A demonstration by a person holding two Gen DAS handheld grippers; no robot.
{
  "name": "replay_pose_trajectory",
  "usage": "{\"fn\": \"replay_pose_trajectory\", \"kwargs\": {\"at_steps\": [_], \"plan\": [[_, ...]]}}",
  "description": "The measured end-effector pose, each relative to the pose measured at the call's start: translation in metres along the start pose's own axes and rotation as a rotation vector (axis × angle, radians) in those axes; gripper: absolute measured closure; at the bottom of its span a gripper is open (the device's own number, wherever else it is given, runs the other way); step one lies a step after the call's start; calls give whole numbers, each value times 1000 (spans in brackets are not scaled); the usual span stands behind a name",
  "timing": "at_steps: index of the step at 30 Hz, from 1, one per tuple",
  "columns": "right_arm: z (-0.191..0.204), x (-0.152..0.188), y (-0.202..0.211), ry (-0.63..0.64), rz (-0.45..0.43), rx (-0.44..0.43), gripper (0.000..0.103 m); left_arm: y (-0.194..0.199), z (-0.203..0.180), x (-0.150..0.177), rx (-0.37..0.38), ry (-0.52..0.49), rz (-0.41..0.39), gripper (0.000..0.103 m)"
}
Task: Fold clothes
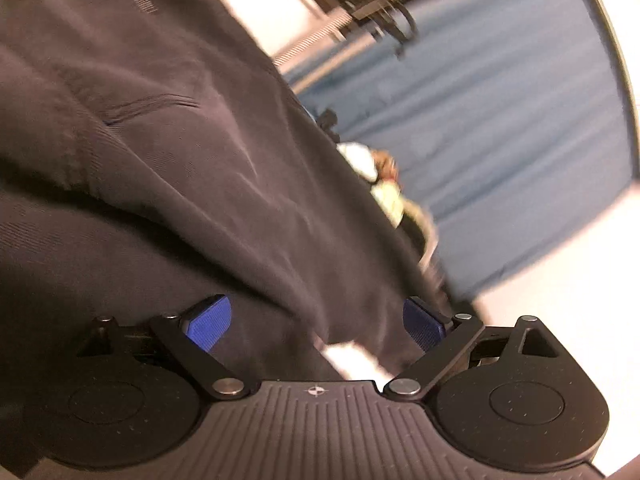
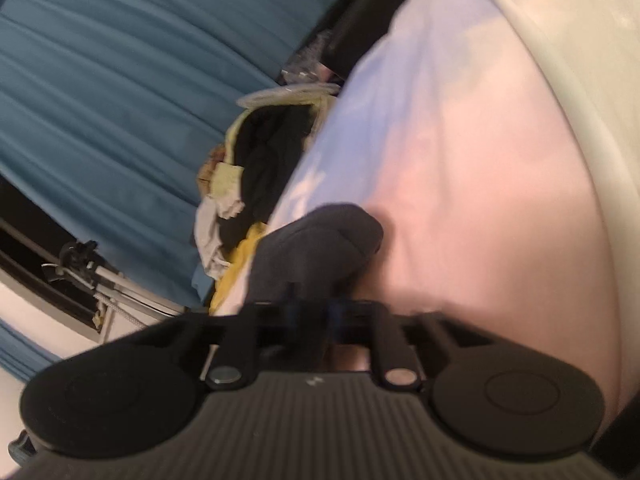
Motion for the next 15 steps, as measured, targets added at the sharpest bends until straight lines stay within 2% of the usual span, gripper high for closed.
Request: {"fn": "replay_pose_trajectory", "kwargs": {"at_steps": [2, 3, 5, 6, 8, 10, 11, 12, 13, 15], "plan": [[11, -2, 19, -1, -35, -6, 99, -1, 9, -10, 18, 53, -7, 9], [20, -3, 33, 0, -52, -39, 99, -2, 14, -14, 21, 77, -7, 11], [41, -5, 64, 3, -86, -118, 100, -8, 25, -19, -11, 119, 3, 21], [37, -5, 71, -6, -87, -102, 100, -9, 30, -22, -23, 140, 2, 28], [22, -4, 79, -27, -82, -41, 100, -11, 37, -26, -44, 175, -12, 46], [8, -3, 88, -49, -77, 20, 99, -10, 44, -27, -98, 197, -5, 89], [0, -2, 93, -60, -74, 50, 99, -7, 46, -27, -112, 210, -9, 97], [-17, 2, 90, -110, -34, 119, 99, -3, 47, -28, -101, 229, -23, 100], [-38, 9, 85, -190, 20, 186, 99, 1, 46, -29, -89, 243, -38, 100], [-66, 20, 77, -295, 98, 259, 99, 9, 39, -35, -59, 247, -69, 100]]}}
Point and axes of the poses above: each gripper's, at about its wrist camera, not at the fingertips, and y roughly against the way its jaws point, z to its left, x to its underside, the point moved 6 cm from there along -y, roughly the way its jaws point, and after that the axes turned 11 degrees about x, right-handed, at the moved point
